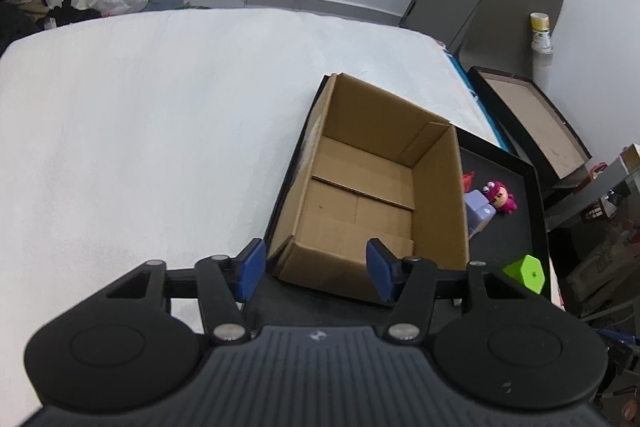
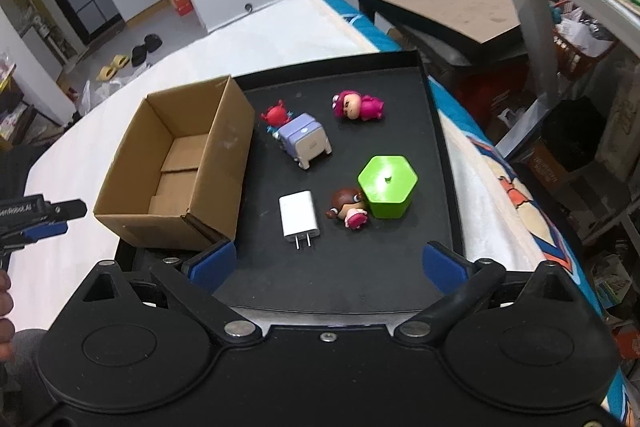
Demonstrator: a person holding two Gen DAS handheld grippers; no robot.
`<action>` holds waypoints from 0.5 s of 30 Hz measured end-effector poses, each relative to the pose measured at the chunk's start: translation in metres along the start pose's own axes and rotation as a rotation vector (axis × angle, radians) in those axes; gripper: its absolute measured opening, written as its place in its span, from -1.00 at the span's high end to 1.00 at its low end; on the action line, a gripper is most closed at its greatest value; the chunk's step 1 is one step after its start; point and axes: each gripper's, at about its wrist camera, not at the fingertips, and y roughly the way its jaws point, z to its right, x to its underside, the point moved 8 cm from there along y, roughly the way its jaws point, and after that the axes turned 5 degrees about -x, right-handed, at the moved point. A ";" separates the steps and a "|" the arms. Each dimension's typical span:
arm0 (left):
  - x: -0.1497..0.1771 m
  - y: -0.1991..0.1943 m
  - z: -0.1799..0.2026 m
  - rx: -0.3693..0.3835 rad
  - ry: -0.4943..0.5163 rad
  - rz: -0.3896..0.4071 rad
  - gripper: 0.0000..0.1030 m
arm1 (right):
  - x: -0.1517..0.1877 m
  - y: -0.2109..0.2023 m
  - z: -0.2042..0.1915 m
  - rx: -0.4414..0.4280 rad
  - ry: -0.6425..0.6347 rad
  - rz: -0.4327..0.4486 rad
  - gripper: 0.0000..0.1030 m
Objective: Organize rigid objects
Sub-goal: 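Lower the left tool onto the cardboard box wall and close on it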
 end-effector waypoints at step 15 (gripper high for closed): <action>-0.014 0.045 -0.009 -0.028 0.032 -0.084 0.43 | -0.010 0.059 -0.016 -0.004 -0.062 -0.099 -0.63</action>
